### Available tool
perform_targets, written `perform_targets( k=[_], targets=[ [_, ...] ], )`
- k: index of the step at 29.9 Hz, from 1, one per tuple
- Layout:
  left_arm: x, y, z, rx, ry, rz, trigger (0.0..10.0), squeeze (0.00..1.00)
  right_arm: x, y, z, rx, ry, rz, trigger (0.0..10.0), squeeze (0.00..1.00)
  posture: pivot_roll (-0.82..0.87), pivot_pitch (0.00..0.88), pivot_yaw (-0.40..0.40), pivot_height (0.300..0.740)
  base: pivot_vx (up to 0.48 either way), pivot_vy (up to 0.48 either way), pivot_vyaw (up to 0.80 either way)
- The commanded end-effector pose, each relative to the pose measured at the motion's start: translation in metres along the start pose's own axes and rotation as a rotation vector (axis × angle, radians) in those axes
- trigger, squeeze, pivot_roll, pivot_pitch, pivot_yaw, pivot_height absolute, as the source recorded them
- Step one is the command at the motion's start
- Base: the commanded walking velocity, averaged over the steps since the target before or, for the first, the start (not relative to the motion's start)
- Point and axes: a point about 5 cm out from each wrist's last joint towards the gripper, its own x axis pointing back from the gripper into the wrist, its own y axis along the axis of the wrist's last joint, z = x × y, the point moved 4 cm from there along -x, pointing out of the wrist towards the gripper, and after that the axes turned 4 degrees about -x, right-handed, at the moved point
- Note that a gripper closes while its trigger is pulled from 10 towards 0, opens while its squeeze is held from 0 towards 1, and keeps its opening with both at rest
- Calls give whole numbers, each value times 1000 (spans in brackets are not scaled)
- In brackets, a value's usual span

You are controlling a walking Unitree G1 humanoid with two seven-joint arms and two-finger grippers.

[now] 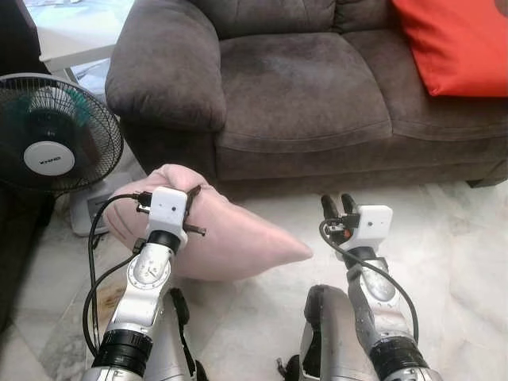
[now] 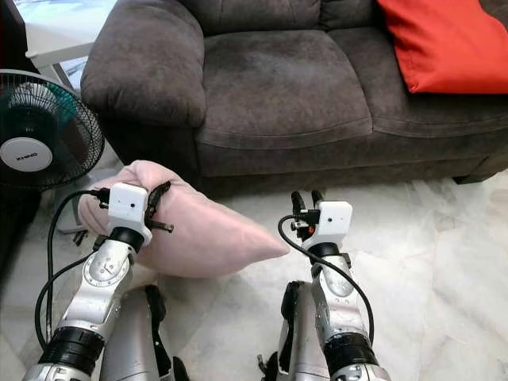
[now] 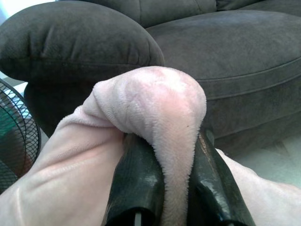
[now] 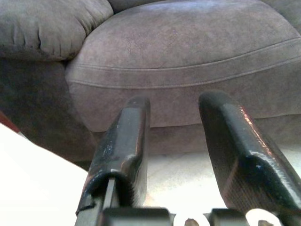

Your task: Move the pillow to the sofa from floor

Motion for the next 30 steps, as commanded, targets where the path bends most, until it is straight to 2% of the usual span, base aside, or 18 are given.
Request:
perform_targets(
  k=[1,18,30],
  targets=[
    [-6,32,5,-22,14,-122,10000,0,2,0,-1,-9,-11,-7,10000,0,163,87,-15,539,0,0,0],
    [-8,34,5,-21,13,-121,10000,0,1,3,0,-25,-7,-19,10000,0,163,93,-15,644,0,0,0],
    [-7,35,3,-12,3,-118,10000,0,0,3,0,-24,-6,-22,10000,0,165,95,-14,644,0,0,0]
  ],
)
